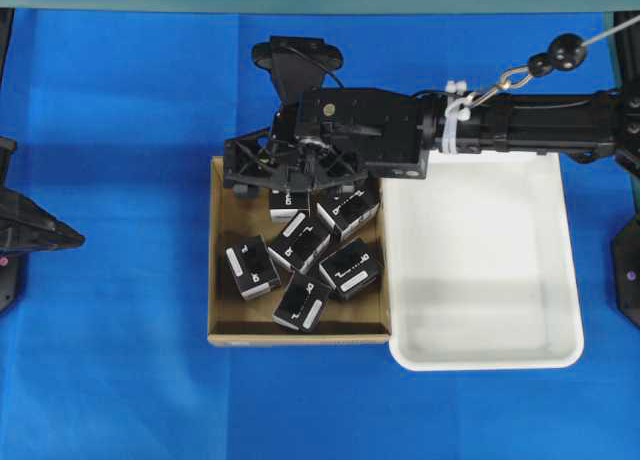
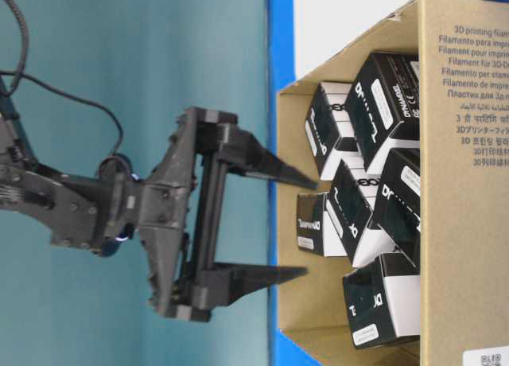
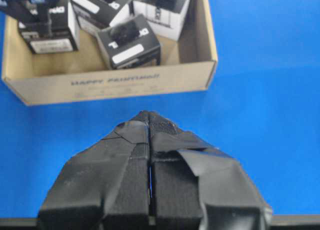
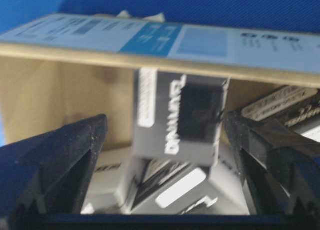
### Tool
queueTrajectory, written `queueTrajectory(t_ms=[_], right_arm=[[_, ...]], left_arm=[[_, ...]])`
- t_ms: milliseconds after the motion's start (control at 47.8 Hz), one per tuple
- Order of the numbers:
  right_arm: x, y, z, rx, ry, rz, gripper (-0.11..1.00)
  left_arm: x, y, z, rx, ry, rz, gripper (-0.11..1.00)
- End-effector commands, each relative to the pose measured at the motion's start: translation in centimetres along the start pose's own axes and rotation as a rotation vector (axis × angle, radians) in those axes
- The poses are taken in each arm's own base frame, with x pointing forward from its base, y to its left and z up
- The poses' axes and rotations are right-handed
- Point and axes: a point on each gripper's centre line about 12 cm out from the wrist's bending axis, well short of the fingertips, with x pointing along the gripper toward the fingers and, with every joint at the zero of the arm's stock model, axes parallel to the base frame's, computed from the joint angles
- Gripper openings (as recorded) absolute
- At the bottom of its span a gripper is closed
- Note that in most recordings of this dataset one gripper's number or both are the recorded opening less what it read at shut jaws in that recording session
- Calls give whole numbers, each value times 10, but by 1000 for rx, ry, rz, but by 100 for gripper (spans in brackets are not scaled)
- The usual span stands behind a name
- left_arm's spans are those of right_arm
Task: Pick a box that is randomly placed inside the cardboard box.
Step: 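Lower the open right gripper and close it on the DYNAMIXEL box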
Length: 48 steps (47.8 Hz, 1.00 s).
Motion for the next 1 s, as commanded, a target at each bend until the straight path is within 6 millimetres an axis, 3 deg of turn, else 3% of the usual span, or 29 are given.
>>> queueTrajectory(t_ms=[0,376,983], right_arm=[[8,-3,3,3,-3,-14,99],[30,-5,1,30,-17,-33,99],[30,-5,0,69,-18,-34,97]], left_arm=[[-1,0,5,2,-12,0,-7],[0,0,4,2,-9,0,-7],[0,0,4,1,-11,0,-7]])
